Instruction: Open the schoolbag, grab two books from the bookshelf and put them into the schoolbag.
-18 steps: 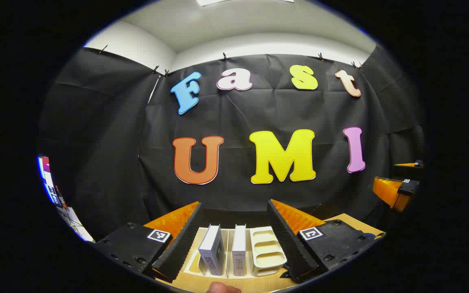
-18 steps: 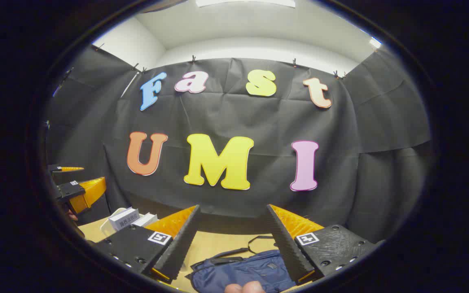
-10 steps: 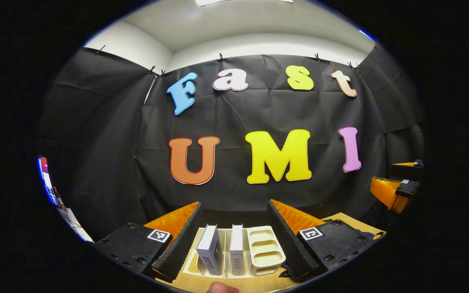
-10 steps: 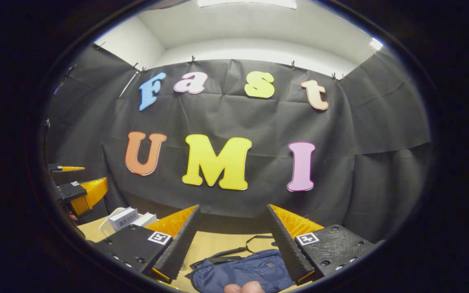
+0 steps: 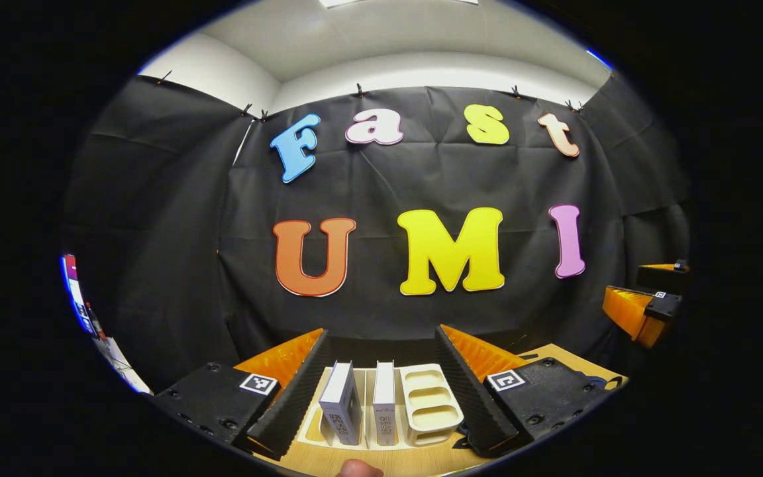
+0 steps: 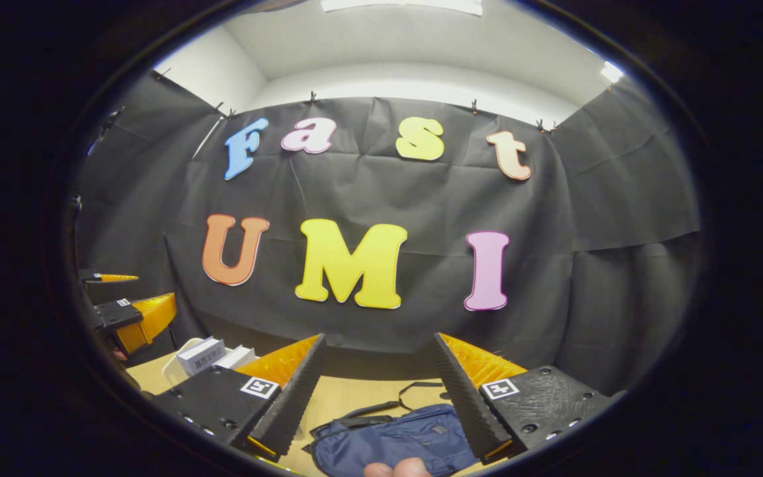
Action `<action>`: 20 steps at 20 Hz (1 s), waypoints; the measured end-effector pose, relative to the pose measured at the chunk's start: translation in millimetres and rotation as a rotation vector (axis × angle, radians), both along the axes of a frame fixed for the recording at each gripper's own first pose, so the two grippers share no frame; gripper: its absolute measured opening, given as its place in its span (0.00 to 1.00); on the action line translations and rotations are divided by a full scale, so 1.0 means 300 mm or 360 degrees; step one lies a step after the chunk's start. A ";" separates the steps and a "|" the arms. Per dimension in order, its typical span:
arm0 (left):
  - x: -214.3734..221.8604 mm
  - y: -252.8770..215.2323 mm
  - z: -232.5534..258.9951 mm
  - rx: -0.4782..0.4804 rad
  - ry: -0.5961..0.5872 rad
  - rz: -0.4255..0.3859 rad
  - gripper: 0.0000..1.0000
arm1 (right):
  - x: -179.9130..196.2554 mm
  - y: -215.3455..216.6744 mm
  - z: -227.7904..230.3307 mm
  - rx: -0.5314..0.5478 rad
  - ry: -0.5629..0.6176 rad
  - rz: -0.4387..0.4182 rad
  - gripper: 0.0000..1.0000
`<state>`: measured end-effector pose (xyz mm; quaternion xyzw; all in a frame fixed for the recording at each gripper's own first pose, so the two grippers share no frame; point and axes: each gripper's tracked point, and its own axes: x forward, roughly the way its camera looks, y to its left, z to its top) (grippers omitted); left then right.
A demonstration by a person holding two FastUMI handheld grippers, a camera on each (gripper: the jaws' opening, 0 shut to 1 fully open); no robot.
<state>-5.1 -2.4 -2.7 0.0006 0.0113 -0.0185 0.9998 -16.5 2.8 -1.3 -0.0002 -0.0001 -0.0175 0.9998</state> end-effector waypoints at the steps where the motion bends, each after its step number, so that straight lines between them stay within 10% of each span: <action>1: 0.001 0.001 0.003 -0.0003 0.0000 0.0001 0.99 | 0.000 0.001 -0.002 0.0001 0.0004 0.0001 0.95; 20: -0.023 0.053 -0.034 -0.0002 0.0043 0.0054 0.99 | 0.013 0.147 -0.341 0.0002 0.0324 0.0173 0.97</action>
